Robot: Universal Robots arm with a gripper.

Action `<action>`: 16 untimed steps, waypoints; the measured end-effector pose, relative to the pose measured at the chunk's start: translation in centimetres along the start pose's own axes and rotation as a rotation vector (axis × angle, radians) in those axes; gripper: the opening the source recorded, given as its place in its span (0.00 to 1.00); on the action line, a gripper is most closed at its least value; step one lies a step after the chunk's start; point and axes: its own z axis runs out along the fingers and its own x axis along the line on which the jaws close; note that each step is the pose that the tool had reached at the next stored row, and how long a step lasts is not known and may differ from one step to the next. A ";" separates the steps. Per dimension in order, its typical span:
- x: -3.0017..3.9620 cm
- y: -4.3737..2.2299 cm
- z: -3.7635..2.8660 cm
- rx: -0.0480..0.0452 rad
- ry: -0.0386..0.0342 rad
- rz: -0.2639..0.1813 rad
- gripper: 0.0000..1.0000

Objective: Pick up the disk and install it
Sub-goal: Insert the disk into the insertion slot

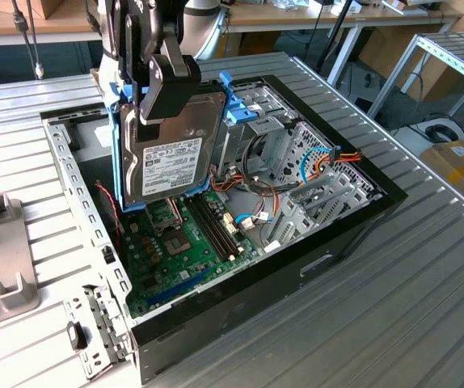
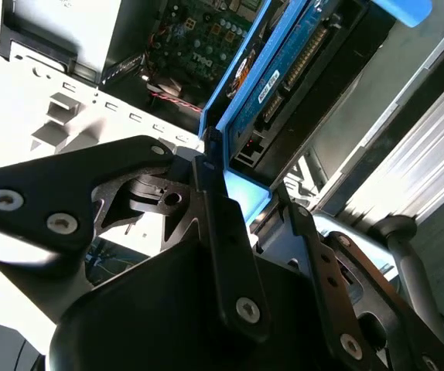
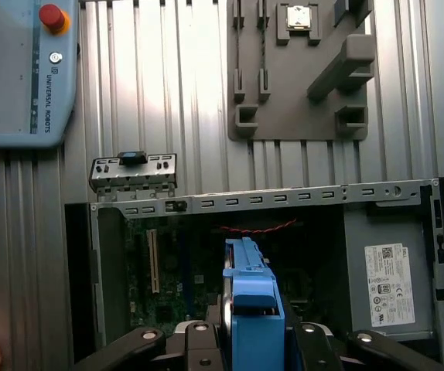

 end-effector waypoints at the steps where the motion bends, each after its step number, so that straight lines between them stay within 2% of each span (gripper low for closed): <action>1: 0.01 -0.03 0.00 0.0000 -0.0001 0.000 0.37; 16: 0.18 -0.61 -0.01 0.0000 -0.0001 0.000 0.37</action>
